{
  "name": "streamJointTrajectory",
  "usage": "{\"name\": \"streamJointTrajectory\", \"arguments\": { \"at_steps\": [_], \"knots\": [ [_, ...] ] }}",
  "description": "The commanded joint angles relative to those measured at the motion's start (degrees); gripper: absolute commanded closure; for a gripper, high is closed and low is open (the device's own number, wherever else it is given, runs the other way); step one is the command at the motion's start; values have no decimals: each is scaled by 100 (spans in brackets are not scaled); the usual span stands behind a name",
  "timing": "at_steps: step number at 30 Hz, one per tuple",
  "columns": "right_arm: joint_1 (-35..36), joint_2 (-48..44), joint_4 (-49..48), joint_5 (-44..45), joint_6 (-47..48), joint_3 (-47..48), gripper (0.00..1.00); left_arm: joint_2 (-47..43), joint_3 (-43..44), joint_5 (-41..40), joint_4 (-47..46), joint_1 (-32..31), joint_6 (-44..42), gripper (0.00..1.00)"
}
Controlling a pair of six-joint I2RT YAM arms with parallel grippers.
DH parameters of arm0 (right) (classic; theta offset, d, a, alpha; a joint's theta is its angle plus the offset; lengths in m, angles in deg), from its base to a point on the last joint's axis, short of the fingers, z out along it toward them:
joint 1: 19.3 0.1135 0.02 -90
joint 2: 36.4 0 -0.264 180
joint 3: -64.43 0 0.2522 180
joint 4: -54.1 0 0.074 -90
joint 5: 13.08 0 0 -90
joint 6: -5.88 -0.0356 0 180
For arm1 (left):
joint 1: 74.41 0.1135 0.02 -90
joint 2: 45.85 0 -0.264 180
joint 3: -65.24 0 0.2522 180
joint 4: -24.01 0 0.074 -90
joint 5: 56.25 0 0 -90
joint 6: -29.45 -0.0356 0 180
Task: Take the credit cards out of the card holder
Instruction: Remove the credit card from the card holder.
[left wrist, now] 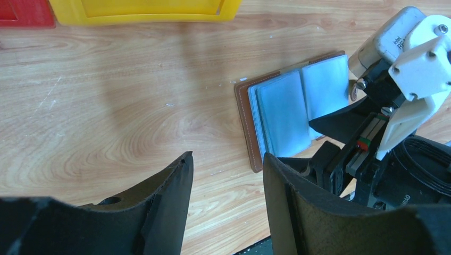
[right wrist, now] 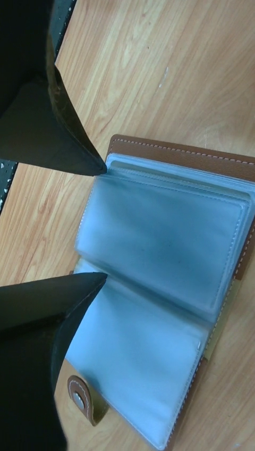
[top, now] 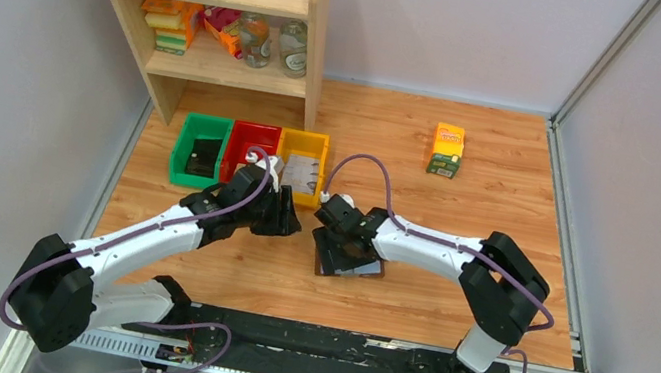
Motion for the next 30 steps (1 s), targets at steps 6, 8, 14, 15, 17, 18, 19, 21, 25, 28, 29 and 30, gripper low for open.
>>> {"name": "streamJointTrajectory", "arguments": {
  "at_steps": [6,8,14,15,17,18,19,21,25,28,29,30],
  "knots": [
    [-219,-98,-254,-132,7,-295,52,34,108,167,-271,-42,121,41],
    [-289,-151,-315,-237,15,-366,57,78,99,220,-315,-51,138,41],
    [-456,-406,-457,-423,42,-551,61,324,161,387,-482,-113,209,41],
    [-456,-467,-404,-353,50,-516,58,351,161,396,-482,-113,217,41],
    [-456,-607,-220,-203,51,-358,38,334,178,352,-456,-113,244,42],
    [-465,-686,-132,-150,59,-270,28,299,170,291,-429,-113,244,41],
    [-465,-748,-70,-89,42,-200,22,237,152,247,-403,-113,244,41],
    [-465,-862,1,96,-2,-68,15,79,135,71,-324,-113,253,41],
    [-623,-758,1,184,-125,126,12,-308,99,-175,-148,-113,261,41],
    [-720,-495,-61,105,6,257,13,-545,82,-237,1,-113,261,41],
    [-720,-424,-96,62,59,275,14,-572,73,-394,28,-113,261,41],
    [-720,-363,-122,61,68,302,14,-615,73,-413,63,-113,261,41]
  ]
}}
